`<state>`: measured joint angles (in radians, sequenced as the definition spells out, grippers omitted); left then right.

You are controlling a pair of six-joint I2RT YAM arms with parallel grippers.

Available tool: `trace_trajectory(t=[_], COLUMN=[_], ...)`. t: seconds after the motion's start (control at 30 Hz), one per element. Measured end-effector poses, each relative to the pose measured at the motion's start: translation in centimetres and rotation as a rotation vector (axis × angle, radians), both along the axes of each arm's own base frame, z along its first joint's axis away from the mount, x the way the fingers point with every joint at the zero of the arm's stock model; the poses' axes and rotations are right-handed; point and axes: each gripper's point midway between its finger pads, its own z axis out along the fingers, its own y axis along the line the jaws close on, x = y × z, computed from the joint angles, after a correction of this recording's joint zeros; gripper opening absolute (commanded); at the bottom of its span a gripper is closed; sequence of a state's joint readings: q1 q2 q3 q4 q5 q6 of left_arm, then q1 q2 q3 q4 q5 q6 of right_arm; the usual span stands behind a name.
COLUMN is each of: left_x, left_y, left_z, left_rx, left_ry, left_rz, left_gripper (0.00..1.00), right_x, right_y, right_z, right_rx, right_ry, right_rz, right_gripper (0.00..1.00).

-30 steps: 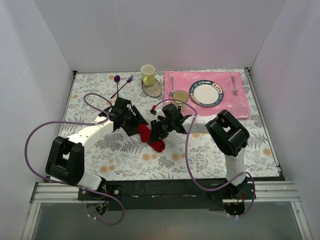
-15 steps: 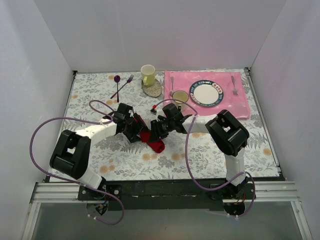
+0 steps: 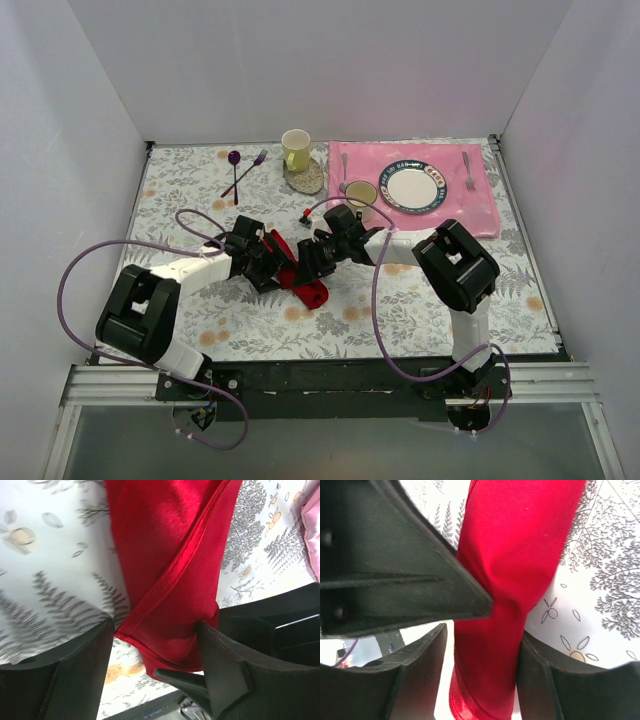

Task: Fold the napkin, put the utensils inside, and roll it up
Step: Roll the napkin with the utensil

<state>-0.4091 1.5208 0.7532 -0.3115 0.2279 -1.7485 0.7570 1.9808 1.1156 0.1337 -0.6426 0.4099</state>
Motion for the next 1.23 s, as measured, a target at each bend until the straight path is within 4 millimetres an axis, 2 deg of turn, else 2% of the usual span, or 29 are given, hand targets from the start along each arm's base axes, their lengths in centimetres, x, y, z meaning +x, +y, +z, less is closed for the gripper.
trace_trajectory(t=[0.1, 0.3, 0.4, 0.57, 0.67, 0.77, 0.83, 1.0, 1.03, 1.13, 1.23], left_x=[-0.3, -0.3, -0.2, 0.1, 1.2, 2.8, 3.6, 5.2, 5.3, 5.2, 5.0], left_y=[0.8, 1.9, 2.3, 3.6, 4.0, 3.8, 3.3, 2.3, 2.2, 2.0, 1.7], left_z=[0.7, 5.2, 7.0, 9.4, 12.0, 15.3, 17.7, 26.1, 27.9, 32.9, 37.1], left_rx=[0.028, 0.046, 0.054, 0.078, 0.081, 0.068, 0.046, -0.028, -0.045, -0.090, -0.129], left_ry=[-0.024, -0.145, -0.190, -0.262, -0.330, -0.427, -0.499, -0.744, -0.799, -0.939, -1.050], left_rz=[0.014, 0.026, 0.027, 0.039, 0.037, 0.019, 0.001, -0.020, -0.022, -0.029, -0.043], left_gripper=[0.70, 0.73, 0.74, 0.77, 0.78, 0.79, 0.81, 0.96, 0.96, 0.97, 0.98], right_x=[0.2, 0.1, 0.2, 0.2, 0.2, 0.5, 0.8, 1.4, 1.3, 0.4, -0.4], right_y=[-0.2, -1.3, -1.8, -2.7, -4.0, -6.3, -7.9, -14.7, -16.3, -20.4, -22.6], right_z=[0.2, 1.0, 2.1, 5.7, 8.9, 12.8, 15.3, 23.4, 24.8, 27.9, 29.5], right_rx=[-0.015, -0.086, -0.110, -0.116, -0.122, -0.147, -0.154, -0.155, -0.157, -0.159, -0.149], right_ry=[-0.018, -0.039, -0.061, -0.131, -0.211, -0.323, -0.394, -0.615, -0.652, -0.730, -0.763], right_rz=[0.001, -0.001, 0.005, 0.007, -0.021, -0.095, -0.161, -0.441, -0.504, -0.647, -0.720], right_gripper=[0.70, 0.77, 0.79, 0.79, 0.82, 0.87, 0.98, 0.99, 0.99, 0.99, 0.99])
